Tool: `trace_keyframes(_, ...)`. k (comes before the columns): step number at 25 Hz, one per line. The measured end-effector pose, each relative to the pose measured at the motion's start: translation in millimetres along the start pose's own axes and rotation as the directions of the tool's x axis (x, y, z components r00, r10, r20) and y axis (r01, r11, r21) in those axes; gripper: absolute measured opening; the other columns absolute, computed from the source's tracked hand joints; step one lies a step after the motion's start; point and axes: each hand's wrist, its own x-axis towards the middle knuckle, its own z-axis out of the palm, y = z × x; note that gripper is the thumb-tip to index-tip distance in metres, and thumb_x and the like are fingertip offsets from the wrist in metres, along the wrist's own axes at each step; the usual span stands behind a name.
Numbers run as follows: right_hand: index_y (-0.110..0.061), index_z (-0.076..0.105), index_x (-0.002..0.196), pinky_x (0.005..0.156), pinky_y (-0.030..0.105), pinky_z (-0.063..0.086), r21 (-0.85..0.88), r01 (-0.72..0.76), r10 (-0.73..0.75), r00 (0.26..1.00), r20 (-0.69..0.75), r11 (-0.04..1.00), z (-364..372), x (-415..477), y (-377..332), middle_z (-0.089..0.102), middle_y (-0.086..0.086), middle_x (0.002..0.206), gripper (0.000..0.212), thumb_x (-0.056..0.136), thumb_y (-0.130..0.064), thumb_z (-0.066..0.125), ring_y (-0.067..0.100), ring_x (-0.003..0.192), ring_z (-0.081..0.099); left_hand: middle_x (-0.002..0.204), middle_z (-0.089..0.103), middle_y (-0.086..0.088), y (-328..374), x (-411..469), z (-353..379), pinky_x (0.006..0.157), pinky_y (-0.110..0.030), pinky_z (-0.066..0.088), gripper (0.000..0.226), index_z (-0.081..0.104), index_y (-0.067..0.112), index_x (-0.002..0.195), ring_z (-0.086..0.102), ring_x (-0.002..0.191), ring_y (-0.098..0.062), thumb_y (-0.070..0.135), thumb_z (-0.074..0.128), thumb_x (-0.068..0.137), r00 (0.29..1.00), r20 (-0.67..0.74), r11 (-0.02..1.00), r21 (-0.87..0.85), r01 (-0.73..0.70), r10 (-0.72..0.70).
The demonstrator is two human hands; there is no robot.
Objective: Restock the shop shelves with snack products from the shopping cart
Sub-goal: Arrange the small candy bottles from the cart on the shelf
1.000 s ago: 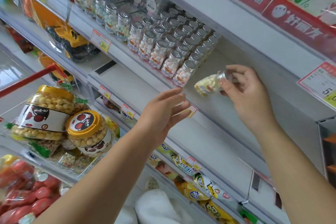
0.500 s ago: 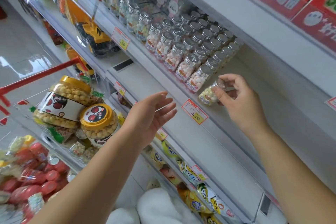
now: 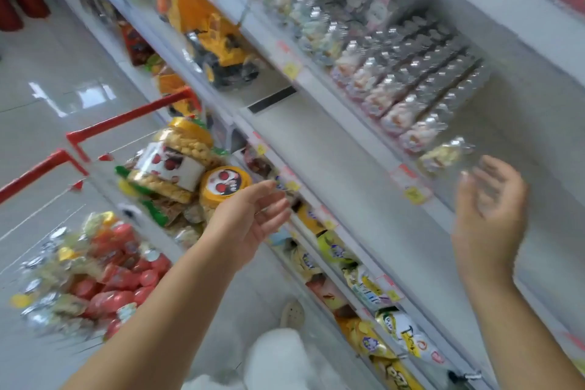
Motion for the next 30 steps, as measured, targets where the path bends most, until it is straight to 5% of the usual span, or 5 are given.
trace_keyframes(4, -0.025, 0.057, 0.109, 0.082, 0.003, 0.041, 0.062, -0.126, 0.092, 0.913, 0.396, 0.990, 88.6, -120.2, -45.1, 0.064, 0.003, 0.109, 0.017, 0.093, -0.019, 0.059, -0.010, 0.093, 0.057, 0.091, 0.065, -0.013, 34.1, -18.4, -139.4, 0.062, -0.027, 0.060, 0.007, 0.062, 0.005, 0.096, 0.065, 0.074, -0.020, 0.007, 0.055, 0.098, 0.979, -0.202, 1.000, 0.003, 0.015, -0.014)
trace_keyframes(8, -0.022, 0.061, 0.109, 0.076, 0.004, 0.041, -0.124, -0.133, 0.170, 0.435, 0.884, 0.983, 217.0, -225.5, -62.7, 0.064, 0.002, 0.113, 0.024, 0.093, -0.005, 0.059, 0.005, 0.093, 0.060, 0.107, 0.064, -0.016, 45.3, -25.7, -279.9, 0.067, -0.032, 0.060, 0.011, 0.062, 0.003, 0.105, 0.066, 0.084, -0.023, 0.009, 0.055, 0.098, 0.868, -0.496, 0.999, -0.031, 0.014, -0.027)
trace_keyframes(18, -0.021, 0.054, 0.125, 0.100, 0.038, 0.045, -0.299, 0.504, 0.453, -0.216, 0.865, 0.810, 408.1, -369.6, 21.0, 0.055, 0.009, 0.128, 0.043, 0.085, -0.025, 0.068, 0.030, 0.119, 0.051, 0.097, 0.066, -0.006, -33.0, 9.0, -424.2, 0.077, -0.030, 0.058, 0.017, 0.062, 0.007, 0.111, 0.067, 0.089, -0.020, 0.009, 0.047, 0.102, 0.766, -0.614, 0.982, -0.112, 0.154, -0.191)
trace_keyframes(25, -0.024, 0.054, 0.123, 0.092, 0.036, 0.042, -0.187, 0.586, 0.328, -0.145, 0.933, 0.789, 403.8, -381.8, 57.4, 0.059, 0.001, 0.118, 0.044, 0.084, -0.030, 0.072, 0.023, 0.118, 0.045, 0.104, 0.067, -0.007, -77.3, 53.9, -440.2, 0.081, -0.032, 0.057, 0.018, 0.060, 0.010, 0.117, 0.065, 0.093, -0.020, 0.011, 0.051, 0.101, 0.752, -0.582, 0.950, -0.152, 0.271, -0.308)
trace_keyframes(30, -0.027, 0.059, 0.120, 0.097, 0.032, 0.046, -0.416, 0.110, 0.424, -0.060, 0.904, 0.903, 388.8, -332.8, 42.9, 0.062, -0.003, 0.114, 0.038, 0.085, -0.022, 0.074, 0.014, 0.108, 0.058, 0.116, 0.068, -0.011, -73.2, 63.1, -443.7, 0.074, -0.030, 0.059, 0.020, 0.062, 0.010, 0.118, 0.068, 0.103, -0.023, 0.014, 0.054, 0.100, 0.760, -0.576, 0.953, -0.221, 0.208, -0.300)
